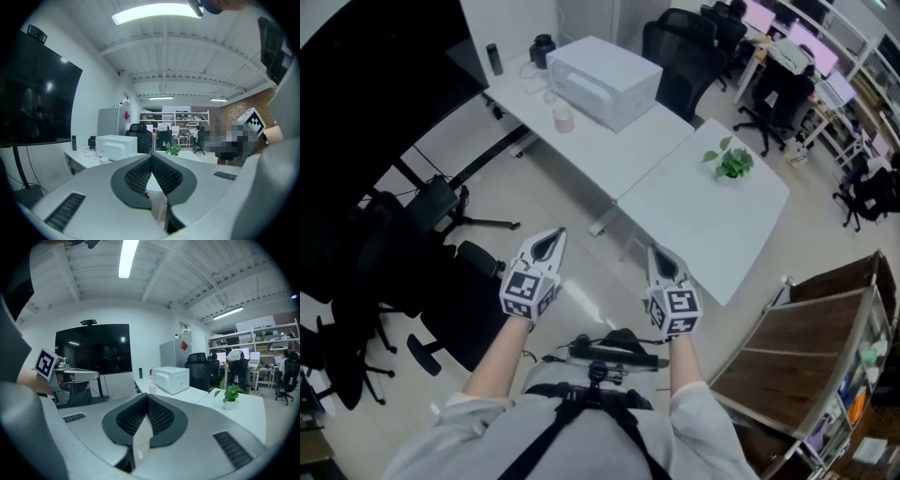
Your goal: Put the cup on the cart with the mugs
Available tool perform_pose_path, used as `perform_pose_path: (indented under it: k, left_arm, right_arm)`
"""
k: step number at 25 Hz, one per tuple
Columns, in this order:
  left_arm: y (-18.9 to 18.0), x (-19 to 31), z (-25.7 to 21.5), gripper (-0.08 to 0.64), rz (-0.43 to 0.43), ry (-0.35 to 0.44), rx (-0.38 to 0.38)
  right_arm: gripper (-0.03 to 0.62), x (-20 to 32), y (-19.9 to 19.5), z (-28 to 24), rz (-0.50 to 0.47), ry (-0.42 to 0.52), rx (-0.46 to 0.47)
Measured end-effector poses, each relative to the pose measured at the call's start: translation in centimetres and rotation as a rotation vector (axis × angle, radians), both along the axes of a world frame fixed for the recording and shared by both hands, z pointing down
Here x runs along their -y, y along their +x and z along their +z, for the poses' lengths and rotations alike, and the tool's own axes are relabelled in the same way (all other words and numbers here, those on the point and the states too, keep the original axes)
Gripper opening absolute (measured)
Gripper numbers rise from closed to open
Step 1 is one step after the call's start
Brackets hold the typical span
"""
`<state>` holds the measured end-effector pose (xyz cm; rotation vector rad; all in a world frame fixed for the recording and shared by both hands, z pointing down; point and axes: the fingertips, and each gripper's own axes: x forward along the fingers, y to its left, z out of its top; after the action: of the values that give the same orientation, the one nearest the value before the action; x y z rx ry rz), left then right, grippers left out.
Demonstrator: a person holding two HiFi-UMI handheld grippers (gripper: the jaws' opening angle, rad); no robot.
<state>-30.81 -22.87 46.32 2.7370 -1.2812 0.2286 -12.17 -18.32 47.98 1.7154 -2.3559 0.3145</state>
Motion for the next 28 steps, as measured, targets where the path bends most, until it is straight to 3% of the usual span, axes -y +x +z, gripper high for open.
perform_pose_path:
  k: [5, 15, 21, 28]
  left_arm:
    - [-2.7, 2.5, 0.4, 0.002, -0.098, -0.016, -0.007]
    - [-4.3, 9.9, 0.9, 0.002, -0.249, -0.026, 0.01]
    - [-3.6, 13.7, 0.5, 0.002, -0.296, -0.025, 0.024]
    - [-3.4, 18.5, 1.4, 0.002, -0.288, -0.052, 0.035]
  right_arm:
    - [0.008, 4.0, -2.9, 0.8, -0.107, -0.025, 0.013]
    - [0.008, 15.0, -4.8, 1.4, -0.261, -0.04, 0.043]
    - [0.008, 19.7, -5.2, 1.5, -0.336, -0.046, 0.068]
    - [0.008, 24.5, -6.5, 2.5, -0.374, -0.074, 0.071]
